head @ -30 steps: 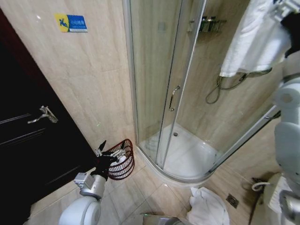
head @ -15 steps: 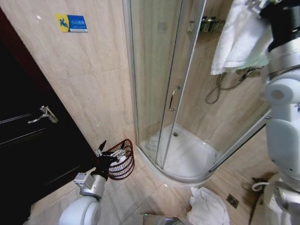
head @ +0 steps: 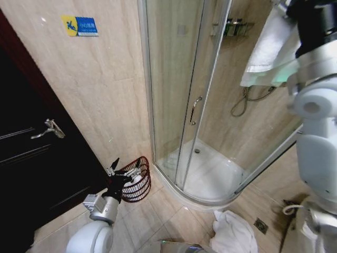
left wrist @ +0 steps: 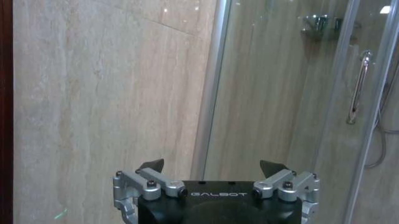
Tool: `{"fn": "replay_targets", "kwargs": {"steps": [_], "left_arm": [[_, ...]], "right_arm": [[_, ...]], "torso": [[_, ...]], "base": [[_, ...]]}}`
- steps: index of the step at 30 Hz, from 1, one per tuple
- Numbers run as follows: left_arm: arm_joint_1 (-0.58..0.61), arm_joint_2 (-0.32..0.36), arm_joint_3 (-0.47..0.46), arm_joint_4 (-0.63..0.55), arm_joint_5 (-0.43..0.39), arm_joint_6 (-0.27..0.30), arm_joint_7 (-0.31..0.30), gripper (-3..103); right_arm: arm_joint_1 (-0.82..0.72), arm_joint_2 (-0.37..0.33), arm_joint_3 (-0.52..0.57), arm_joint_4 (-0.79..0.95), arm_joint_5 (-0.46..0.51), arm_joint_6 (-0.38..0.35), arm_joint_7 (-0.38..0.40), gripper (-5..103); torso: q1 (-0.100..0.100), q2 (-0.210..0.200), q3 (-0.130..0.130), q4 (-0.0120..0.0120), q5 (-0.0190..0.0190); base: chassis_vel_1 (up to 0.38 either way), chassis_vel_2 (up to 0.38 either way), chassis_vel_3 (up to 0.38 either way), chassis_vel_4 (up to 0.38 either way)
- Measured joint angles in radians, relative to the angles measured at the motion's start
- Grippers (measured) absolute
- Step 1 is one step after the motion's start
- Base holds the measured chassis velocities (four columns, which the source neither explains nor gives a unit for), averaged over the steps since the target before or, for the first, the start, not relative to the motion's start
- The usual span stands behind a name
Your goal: Discard the used towel into the hamper.
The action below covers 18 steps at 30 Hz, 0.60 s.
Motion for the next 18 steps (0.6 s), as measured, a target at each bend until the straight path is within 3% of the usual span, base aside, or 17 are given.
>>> {"fn": "replay_targets", "kwargs": {"steps": [6, 8, 12, 18], "left_arm": [[0.000, 0.000, 0.000, 0.000, 0.000, 0.000, 0.000, 100], [0.000, 0.000, 0.000, 0.000, 0.000, 0.000, 0.000, 100], [0.000, 0.000, 0.000, 0.000, 0.000, 0.000, 0.000, 100], [0.000, 0.000, 0.000, 0.000, 0.000, 0.000, 0.000, 100]], "right_arm": [[0.001, -0.005, 0.034, -0.029, -0.088, -0.022, 0.010, 100], [-0.019, -0.036, 0.070, -0.034, -0.130, -0.029, -0.014, 100], [-0.033, -0.051, 0.092, -0.039, -0.137, -0.029, -0.025, 100], [-0.064, -0.099, 0.146, -0.048, -0.114, -0.027, -0.046, 78]], "torso": [[0.000, 0.000, 0.000, -0.0003, -0.0002], [0.000, 0.000, 0.000, -0.0007, -0.0002], [0.000, 0.000, 0.000, -0.0006, -0.0003], [0.000, 0.000, 0.000, -0.0005, -0.0004]], "base": [[0.000, 0.000, 0.000, 0.000], [0.000, 0.000, 0.000, 0.000], [0.000, 0.000, 0.000, 0.000], [0.000, 0.000, 0.000, 0.000]]}}
